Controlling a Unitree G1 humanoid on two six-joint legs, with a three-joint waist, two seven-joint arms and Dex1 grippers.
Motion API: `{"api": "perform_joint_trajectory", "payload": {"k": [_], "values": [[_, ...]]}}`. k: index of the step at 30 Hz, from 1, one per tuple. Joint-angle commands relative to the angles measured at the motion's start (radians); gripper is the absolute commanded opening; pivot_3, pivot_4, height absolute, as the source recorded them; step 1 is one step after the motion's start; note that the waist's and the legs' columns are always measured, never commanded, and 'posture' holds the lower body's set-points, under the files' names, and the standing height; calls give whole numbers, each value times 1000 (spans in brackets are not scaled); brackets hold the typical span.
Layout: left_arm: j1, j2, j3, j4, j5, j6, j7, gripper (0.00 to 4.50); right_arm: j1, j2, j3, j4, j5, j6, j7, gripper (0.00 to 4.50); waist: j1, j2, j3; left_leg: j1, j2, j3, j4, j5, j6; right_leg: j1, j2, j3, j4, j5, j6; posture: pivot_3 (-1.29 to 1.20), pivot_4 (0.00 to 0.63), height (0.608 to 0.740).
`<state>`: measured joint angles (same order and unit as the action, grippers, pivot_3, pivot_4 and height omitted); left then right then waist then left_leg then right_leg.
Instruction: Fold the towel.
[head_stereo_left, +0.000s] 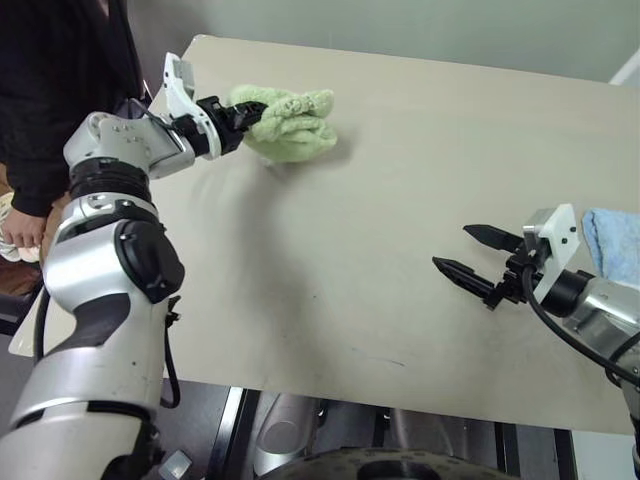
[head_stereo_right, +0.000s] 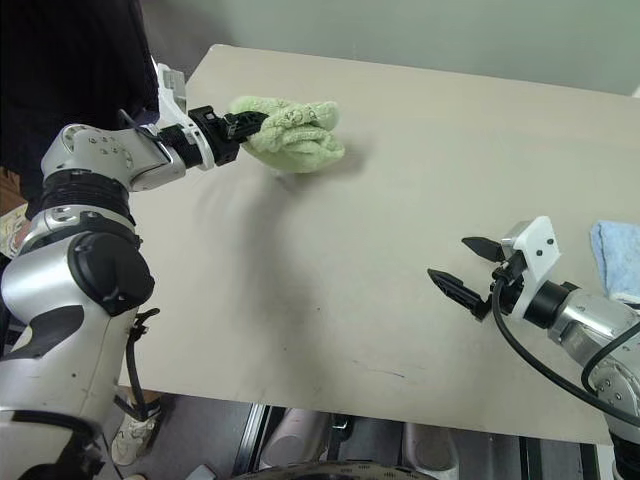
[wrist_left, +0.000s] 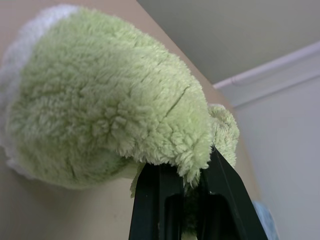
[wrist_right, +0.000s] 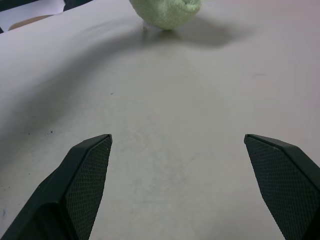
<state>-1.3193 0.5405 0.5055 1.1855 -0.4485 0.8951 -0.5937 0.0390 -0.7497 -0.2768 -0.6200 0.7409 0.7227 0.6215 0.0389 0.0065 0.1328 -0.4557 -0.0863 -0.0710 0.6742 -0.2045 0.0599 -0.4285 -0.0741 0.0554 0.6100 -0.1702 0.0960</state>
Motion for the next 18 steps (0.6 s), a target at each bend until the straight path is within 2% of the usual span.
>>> {"api": "perform_joint_trajectory", "payload": {"k": [1, 9, 17, 18], "values": [[-58, 51, 45, 16, -23, -106, 45, 32, -10, -6, -9, -2, -6, -25, 19, 4500, -3, 0, 1, 0, 0, 0, -1, 0, -1, -1, 0, 0, 0, 0, 0, 0, 150, 733], [-84, 117, 63, 85, -1, -305, 134, 32, -6, -3, -2, 5, -18, -33, 24, 4500, -7, 1, 1, 0, 1, 0, -8, 2, -2, -4, 0, 0, 0, 0, 1, 0, 150, 733], [-40, 194, 48, 125, 50, -488, 170, 32, 19, -3, -16, -5, -19, -34, 25, 4500, -9, 1, 1, -1, 1, 0, -9, 3, -4, -5, 5, -4, 1, -1, -2, 0, 150, 733], [-27, 201, 39, 127, 63, -507, 164, 32, 27, -6, -22, -10, -16, -32, 26, 4500, -10, 1, 1, -1, 2, -2, -8, 2, -4, -4, 3, 1, 0, -1, -2, 0, 150, 733]]}}
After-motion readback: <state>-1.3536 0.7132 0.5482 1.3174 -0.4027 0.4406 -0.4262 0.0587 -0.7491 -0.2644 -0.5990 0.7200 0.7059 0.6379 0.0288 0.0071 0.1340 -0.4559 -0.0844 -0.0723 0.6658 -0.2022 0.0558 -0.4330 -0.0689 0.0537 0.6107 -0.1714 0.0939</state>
